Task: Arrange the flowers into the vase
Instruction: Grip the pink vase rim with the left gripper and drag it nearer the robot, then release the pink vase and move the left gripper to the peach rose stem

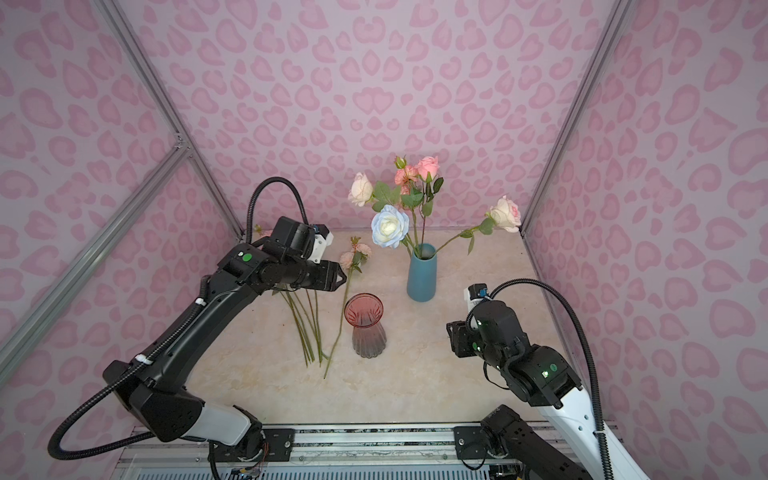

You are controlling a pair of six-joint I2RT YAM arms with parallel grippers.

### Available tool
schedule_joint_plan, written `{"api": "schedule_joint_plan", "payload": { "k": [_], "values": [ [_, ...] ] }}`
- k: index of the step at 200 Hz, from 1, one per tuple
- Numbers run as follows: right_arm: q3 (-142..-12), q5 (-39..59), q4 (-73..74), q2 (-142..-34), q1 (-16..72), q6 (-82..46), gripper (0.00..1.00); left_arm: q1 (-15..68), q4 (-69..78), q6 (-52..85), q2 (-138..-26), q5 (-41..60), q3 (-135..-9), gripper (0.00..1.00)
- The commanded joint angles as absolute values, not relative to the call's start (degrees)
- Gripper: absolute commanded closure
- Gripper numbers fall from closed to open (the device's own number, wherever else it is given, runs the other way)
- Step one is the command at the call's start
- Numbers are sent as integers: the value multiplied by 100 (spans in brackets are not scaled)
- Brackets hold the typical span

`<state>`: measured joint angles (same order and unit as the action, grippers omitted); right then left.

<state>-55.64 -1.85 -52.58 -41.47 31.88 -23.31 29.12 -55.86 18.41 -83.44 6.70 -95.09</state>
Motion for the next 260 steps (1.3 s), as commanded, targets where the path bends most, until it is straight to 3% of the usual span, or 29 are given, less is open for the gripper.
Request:
{"api": "schedule_joint_plan", "payload": {
  "k": [1, 25, 48, 107, 181, 217, 260],
  "values": [
    [-5577, -235, -5131, -4176, 3191, -2253, 47, 2626, -5161, 1921, -7991, -141, -9317, 39],
    [-5243, -132, -4437, -3976, 3195, -2436, 48, 2120, -4576, 2266, -7913, -668, -8737, 41],
    [-4587, -22, -3467, -3741, 3192, -2778, 45, 1858, -4248, 2402, -8739, -533, -8640, 38],
    [-4461, -193, -3198, -4153, 3146, -2925, 41, 1868, -3956, 2147, -11322, -13, -9724, 46],
    [-4115, -141, -2647, -4381, 3073, -3209, 42, 2286, -4316, 1715, -13079, 99, -10942, 53],
    [-4114, -22, -2562, -4521, 2998, -3190, 42, 2329, -4447, 1869, -13522, -354, -11151, 63],
    [-4102, 19, -2522, -4533, 2995, -3179, 43, 2366, -4301, 1861, -13501, -408, -10961, 87]
  ]
}}
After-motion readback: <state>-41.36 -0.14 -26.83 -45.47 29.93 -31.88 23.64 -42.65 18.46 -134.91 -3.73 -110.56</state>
